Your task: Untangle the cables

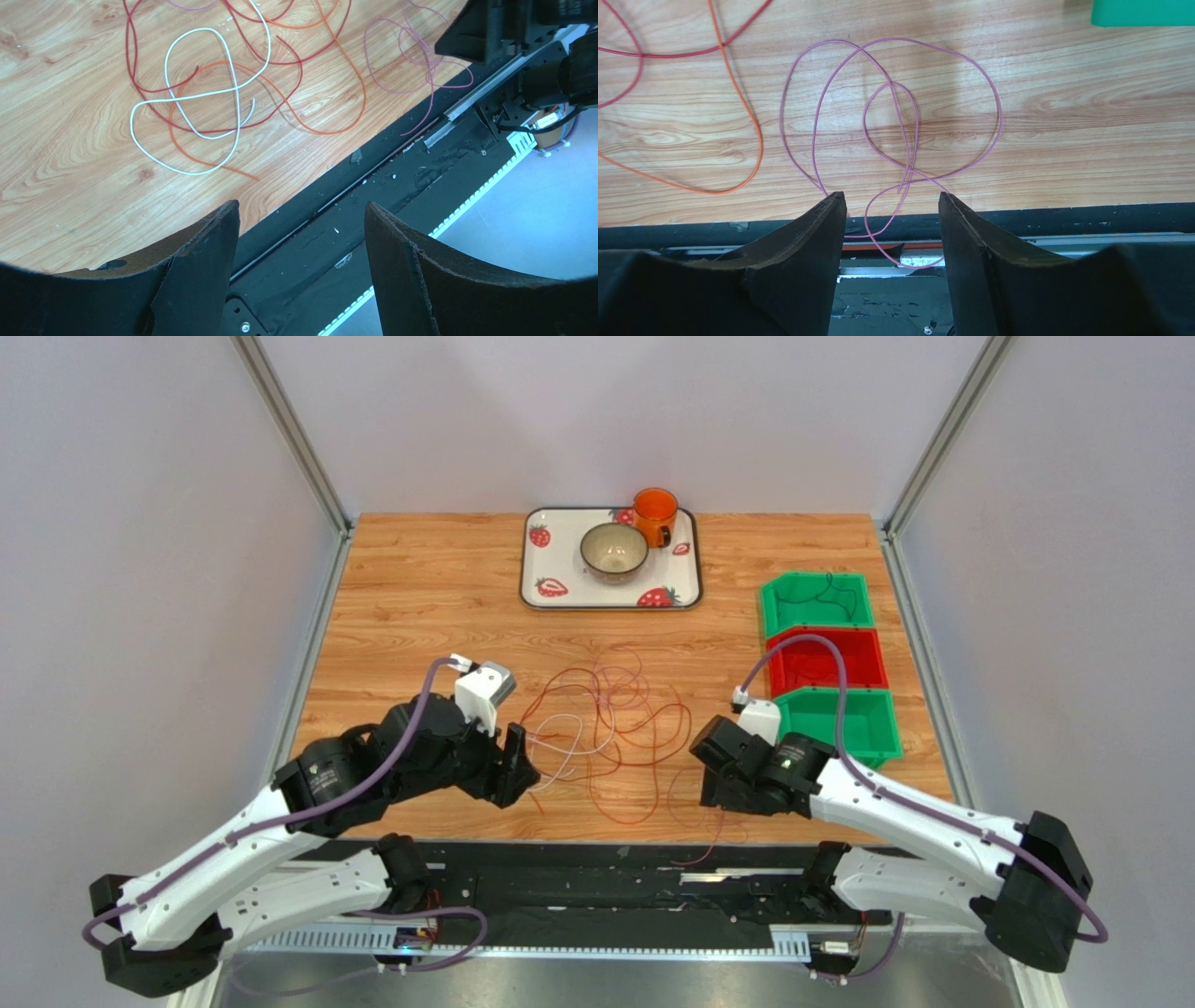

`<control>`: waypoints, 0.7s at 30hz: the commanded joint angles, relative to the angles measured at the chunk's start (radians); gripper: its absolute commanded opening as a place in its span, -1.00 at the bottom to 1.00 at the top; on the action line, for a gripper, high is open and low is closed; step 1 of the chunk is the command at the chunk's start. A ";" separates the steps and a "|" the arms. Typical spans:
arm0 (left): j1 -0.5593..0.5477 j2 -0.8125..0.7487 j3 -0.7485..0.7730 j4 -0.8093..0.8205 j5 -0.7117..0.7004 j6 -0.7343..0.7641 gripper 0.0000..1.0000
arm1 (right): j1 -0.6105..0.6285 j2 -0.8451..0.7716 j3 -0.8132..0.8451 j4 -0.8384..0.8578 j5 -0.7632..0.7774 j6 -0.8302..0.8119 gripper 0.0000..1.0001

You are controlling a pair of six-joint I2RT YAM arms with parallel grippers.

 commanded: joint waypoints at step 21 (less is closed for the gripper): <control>-0.003 -0.028 0.040 -0.049 -0.051 0.039 0.47 | 0.031 0.256 0.050 0.077 0.035 -0.045 0.33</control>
